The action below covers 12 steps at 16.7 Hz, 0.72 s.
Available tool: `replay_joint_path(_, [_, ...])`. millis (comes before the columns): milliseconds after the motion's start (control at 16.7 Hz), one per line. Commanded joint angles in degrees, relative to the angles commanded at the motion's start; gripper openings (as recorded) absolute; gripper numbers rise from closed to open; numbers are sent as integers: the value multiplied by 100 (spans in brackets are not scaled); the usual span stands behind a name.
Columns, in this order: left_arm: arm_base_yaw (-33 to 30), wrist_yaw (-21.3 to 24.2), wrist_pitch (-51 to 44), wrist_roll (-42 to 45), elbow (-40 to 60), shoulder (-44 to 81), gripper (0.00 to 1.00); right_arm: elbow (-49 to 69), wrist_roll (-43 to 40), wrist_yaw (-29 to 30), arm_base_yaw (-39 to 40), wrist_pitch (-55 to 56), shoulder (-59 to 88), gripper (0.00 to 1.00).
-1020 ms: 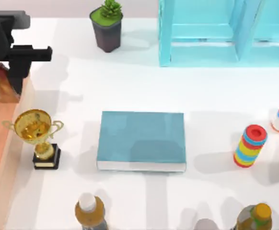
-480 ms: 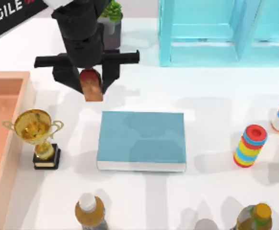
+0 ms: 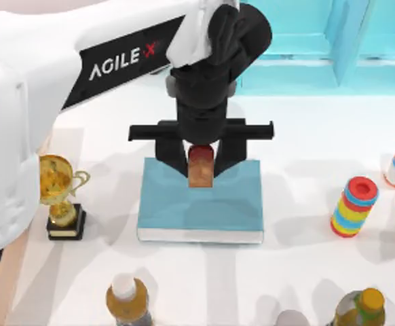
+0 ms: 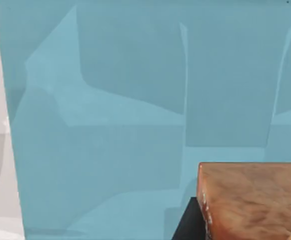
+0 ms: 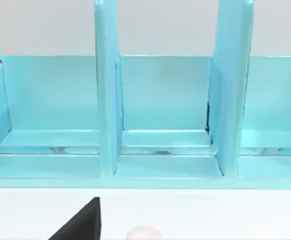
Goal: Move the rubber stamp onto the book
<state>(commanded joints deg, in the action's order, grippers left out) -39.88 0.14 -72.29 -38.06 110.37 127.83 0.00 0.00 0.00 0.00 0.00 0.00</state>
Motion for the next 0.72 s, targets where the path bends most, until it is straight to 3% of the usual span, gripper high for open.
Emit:
replay_joint_path(540, [-1, 0, -109, -1, 102, -7, 0, 0, 0, 0, 0, 0, 0, 100])
replay_joint_path(720, [-1, 0, -109, -1, 102, -7, 23, 0, 0, 0, 0, 0, 0, 100])
